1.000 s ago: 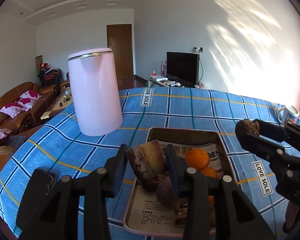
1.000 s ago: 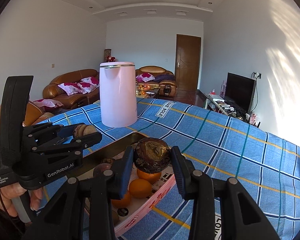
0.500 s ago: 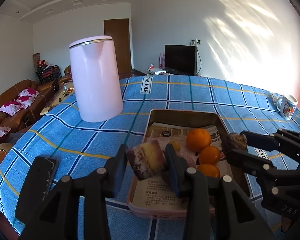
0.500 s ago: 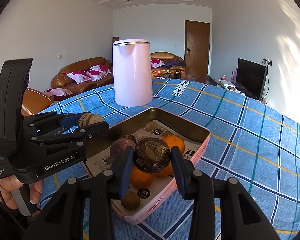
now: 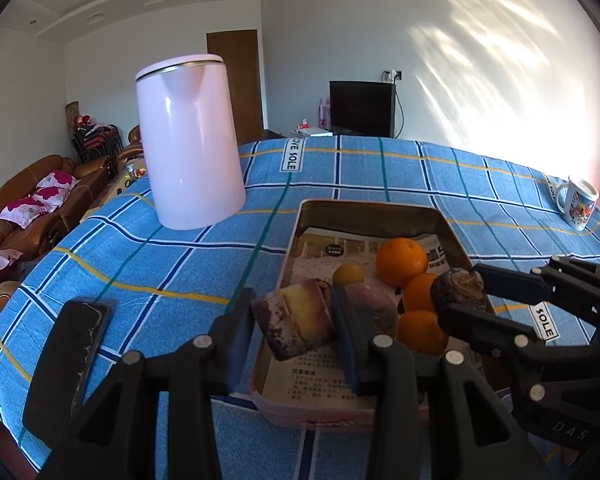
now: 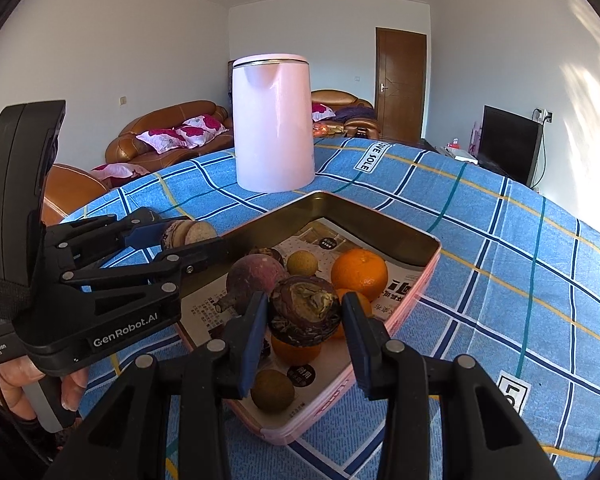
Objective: Organize fruits
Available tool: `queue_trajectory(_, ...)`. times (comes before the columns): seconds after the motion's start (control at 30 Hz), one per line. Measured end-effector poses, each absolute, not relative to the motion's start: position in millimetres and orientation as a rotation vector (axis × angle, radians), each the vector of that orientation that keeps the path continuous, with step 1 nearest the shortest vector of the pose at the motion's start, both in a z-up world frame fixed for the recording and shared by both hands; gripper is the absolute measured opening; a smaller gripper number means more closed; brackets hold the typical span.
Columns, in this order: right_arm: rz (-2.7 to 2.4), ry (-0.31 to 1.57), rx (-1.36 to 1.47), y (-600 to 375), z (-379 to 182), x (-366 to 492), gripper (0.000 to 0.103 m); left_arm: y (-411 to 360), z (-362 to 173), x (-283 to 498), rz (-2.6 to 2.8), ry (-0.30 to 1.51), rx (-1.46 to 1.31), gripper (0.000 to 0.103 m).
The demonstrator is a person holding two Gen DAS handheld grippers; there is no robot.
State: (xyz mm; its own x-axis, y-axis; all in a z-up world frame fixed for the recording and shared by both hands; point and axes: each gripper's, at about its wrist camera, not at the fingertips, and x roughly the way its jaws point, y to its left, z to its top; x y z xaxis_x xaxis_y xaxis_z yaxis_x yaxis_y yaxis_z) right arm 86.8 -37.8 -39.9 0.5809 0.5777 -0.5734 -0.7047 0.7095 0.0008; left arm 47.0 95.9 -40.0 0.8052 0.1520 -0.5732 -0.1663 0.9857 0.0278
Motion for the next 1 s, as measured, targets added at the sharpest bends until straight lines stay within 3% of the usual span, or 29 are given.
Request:
queue_trajectory(0.4, 0.744, 0.638, -0.239, -34, -48, 96, 0.040, 94, -48, 51, 0.176, 0.640, -0.016, 0.042)
queue_trajectory(0.47, 0.749, 0.634, -0.238, -34, -48, 94, 0.045, 94, -47, 51, 0.185, 0.640, -0.017, 0.048)
queue_trajectory(0.53, 0.752, 0.628, -0.231, -34, -47, 93, 0.054, 96, -46, 49, 0.192, 0.634, -0.023, 0.067)
queue_trajectory(0.6, 0.748, 0.620, -0.232, -34, -46, 92, 0.057, 95, -43, 46, 0.192, 0.620, -0.023, 0.073)
queue_trajectory(1.0, 0.679, 0.559, -0.186, -60, -31, 83, 0.063, 101, -32, 40, 0.207, 0.583, -0.053, 0.077)
